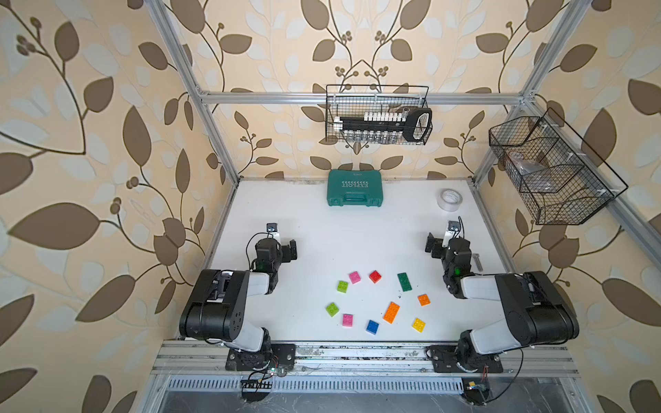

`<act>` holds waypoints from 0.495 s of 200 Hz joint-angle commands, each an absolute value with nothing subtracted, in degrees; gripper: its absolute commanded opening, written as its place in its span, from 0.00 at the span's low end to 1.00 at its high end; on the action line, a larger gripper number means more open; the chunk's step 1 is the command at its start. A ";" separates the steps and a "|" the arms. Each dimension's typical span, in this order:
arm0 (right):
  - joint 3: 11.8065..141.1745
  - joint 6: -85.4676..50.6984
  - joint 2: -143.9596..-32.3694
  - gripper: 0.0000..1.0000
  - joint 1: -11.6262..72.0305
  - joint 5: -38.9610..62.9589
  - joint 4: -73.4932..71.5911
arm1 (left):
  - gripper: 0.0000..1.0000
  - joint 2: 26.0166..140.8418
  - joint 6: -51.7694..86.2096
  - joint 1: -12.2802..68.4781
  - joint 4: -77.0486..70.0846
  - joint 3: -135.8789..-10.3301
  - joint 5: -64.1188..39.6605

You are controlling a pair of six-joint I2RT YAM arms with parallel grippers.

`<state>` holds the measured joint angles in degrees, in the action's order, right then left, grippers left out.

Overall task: Assemble the letter r with lego
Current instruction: Pick up the lego brick from the center of the board.

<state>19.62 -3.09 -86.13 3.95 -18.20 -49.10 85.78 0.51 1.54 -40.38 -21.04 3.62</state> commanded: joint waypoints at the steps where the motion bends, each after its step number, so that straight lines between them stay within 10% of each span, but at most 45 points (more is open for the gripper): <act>1: 20.19 -2.61 -86.40 0.98 3.75 -17.71 -49.40 | 0.99 85.78 0.22 2.04 -41.66 -22.48 4.83; 81: 20.37 -2.82 -86.40 0.98 3.28 -17.14 -48.95 | 0.93 86.07 0.35 2.03 -41.25 -22.82 4.60; 88: 20.31 -2.90 -86.39 0.69 3.27 -16.24 -49.01 | 0.74 86.05 0.44 2.05 -41.22 -22.85 4.49; 95: 20.80 -2.12 -86.40 0.06 2.51 -12.70 -48.19 | 0.13 86.10 0.30 2.08 -41.20 -22.86 4.48; 99: 20.98 -1.86 -86.39 0.00 2.44 -12.22 -47.57 | 0.00 86.07 0.30 2.09 -41.21 -22.85 4.48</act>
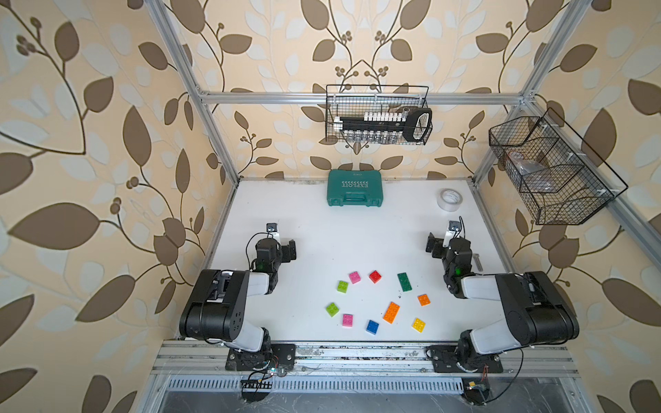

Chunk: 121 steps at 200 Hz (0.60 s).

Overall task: Assemble the letter r with lego
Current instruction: Pick up the lego brick from the center of the board.

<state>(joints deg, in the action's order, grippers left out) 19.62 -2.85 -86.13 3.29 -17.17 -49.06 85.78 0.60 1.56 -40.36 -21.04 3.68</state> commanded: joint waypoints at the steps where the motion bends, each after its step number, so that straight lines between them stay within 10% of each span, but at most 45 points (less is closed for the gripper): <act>1: 20.99 -1.85 -86.35 0.00 2.45 -12.22 -47.60 | 0.00 86.01 0.28 2.06 -41.22 -22.85 4.48; 23: 20.84 -1.85 -86.47 0.00 2.35 -12.11 -48.03 | 0.06 86.03 0.26 2.05 -41.13 -22.85 4.55; 33: 20.91 -1.85 -86.40 0.91 2.37 -12.17 -47.89 | 0.79 86.04 0.25 2.08 -41.19 -22.88 4.57; 36: 20.91 -1.85 -86.40 0.98 2.31 -12.13 -47.96 | 0.96 86.07 0.26 2.05 -41.14 -22.85 4.57; 93: 20.49 -1.65 -84.48 0.99 3.54 -16.81 -48.67 | 0.99 81.89 -0.06 3.99 -37.39 -23.56 9.71; 121: 31.51 -8.87 -70.50 0.99 6.68 -28.26 -18.27 | 0.99 69.87 5.04 5.49 -12.97 -33.66 13.30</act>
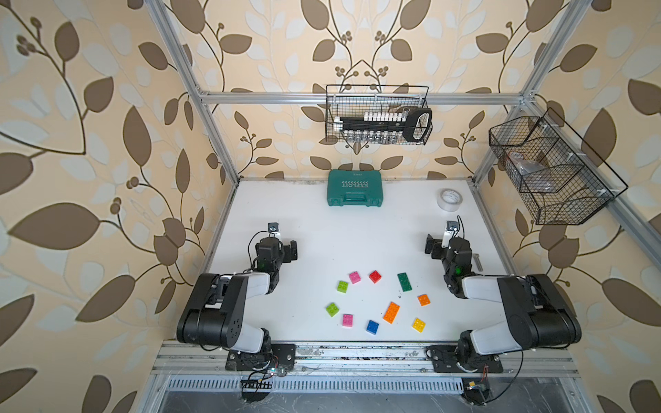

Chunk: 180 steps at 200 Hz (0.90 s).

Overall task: Assemble the letter r with lego
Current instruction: Pick up the lego brick from the center of the board.

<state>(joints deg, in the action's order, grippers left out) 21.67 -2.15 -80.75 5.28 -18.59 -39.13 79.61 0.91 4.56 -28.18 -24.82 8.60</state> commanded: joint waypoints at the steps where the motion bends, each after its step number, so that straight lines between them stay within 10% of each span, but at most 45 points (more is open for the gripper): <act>1: 32.01 -10.02 -70.06 0.99 6.59 -28.37 -17.13 | 0.99 69.52 5.25 5.47 -12.29 -33.97 13.11; 76: 58.40 -18.88 -62.60 0.88 4.94 11.35 38.91 | 0.99 51.94 21.56 6.10 34.33 -49.45 1.72; 180: 58.39 -37.97 -69.21 0.70 40.11 5.05 50.86 | 0.99 44.18 26.62 10.28 54.67 -50.87 -10.71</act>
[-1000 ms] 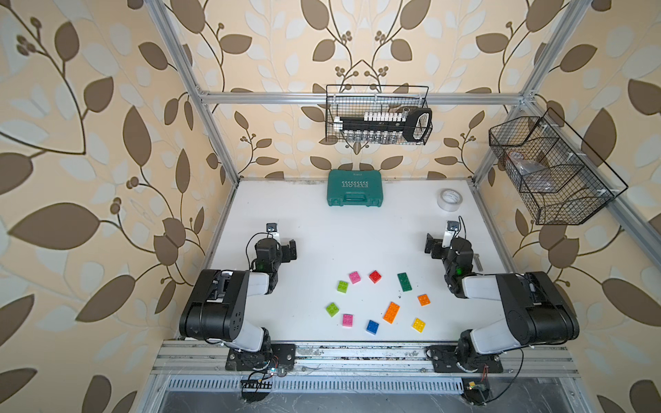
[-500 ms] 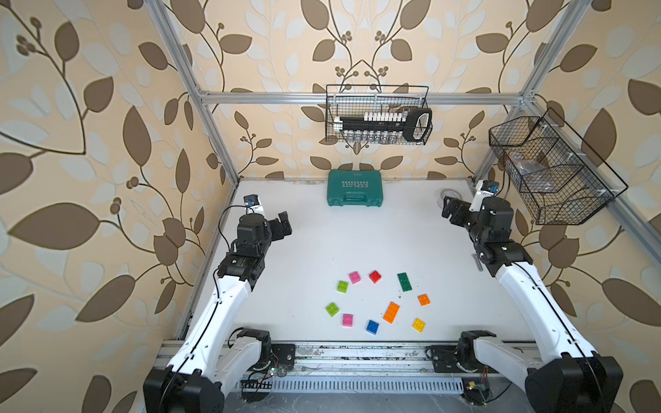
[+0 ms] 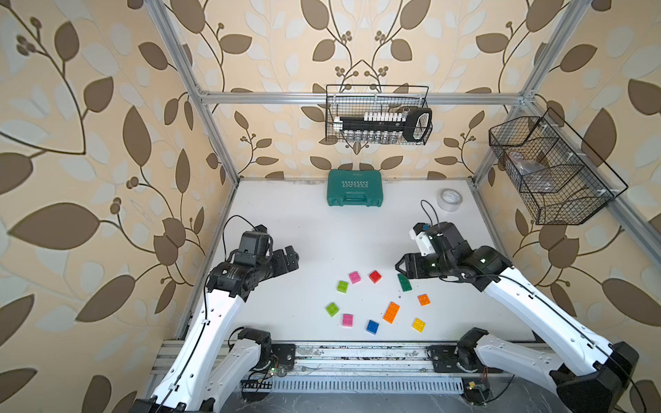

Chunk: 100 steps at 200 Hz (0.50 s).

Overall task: Assemble the letter r with lego
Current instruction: Pick up the lego brick from the center of the board.

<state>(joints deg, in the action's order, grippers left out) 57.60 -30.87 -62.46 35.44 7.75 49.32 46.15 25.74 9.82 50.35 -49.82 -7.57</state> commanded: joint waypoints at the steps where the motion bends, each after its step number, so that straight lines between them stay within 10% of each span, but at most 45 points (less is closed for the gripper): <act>1: 58.55 -37.97 -69.81 0.70 40.22 4.99 50.92 | 0.99 44.11 26.54 10.28 54.76 -50.92 -10.76; 100: 78.07 -36.37 -103.73 0.68 51.35 -1.60 53.26 | 0.99 39.80 26.58 12.17 53.68 -48.98 -12.38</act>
